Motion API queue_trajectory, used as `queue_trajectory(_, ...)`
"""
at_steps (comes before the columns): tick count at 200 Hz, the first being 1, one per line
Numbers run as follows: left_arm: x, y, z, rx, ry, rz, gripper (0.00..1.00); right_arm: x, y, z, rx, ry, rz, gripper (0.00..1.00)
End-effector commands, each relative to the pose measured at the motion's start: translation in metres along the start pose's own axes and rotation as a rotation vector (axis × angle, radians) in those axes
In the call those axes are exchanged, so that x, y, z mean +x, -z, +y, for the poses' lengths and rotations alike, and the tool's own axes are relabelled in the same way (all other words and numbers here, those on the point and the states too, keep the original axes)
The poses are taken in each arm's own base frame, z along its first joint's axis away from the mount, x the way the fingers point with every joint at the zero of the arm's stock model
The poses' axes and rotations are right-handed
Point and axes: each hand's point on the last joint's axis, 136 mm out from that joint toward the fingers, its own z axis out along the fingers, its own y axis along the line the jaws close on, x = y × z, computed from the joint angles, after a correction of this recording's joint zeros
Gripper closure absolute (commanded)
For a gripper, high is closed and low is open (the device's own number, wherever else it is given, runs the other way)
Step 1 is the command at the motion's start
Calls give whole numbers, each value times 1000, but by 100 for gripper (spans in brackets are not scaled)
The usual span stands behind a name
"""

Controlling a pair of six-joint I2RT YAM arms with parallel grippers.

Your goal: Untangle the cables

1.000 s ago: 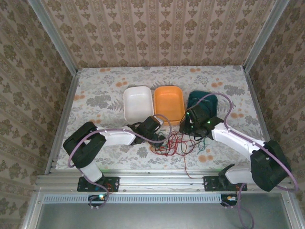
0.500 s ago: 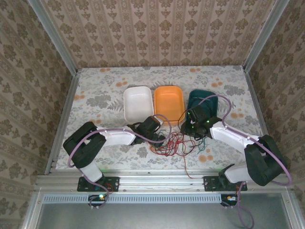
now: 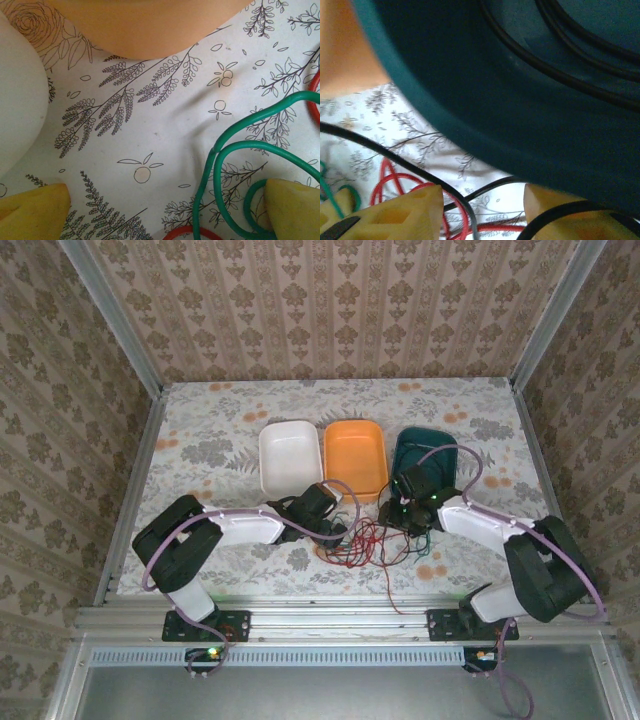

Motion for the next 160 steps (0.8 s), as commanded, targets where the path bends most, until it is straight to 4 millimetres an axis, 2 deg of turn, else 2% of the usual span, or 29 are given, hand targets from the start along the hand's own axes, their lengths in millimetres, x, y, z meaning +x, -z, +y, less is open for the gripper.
queue_trajectory(1, 25, 1, 25, -111, -37, 95, 0, -8, -4, 4, -4, -7, -9, 53)
queue_trajectory(73, 23, 0, 23, -118, -41, 99, 0, -17, -14, -9, 107, -23, -62, 60)
queue_trajectory(111, 21, -1, 20, -122, -54, 104, 0, -20, -17, -4, 194, 33, -85, 66)
queue_trajectory(125, 20, -1, 18, -120, -60, 104, 0, -19, -19, -2, 225, 61, -88, 74)
queue_trajectory(150, 18, -2, 17, -124, -65, 105, 0, -18, -17, -7, 267, 69, -96, 97)
queue_trajectory(160, 18, -2, 17, -124, -67, 105, 0, -19, -15, -6, 258, 69, -108, 100)
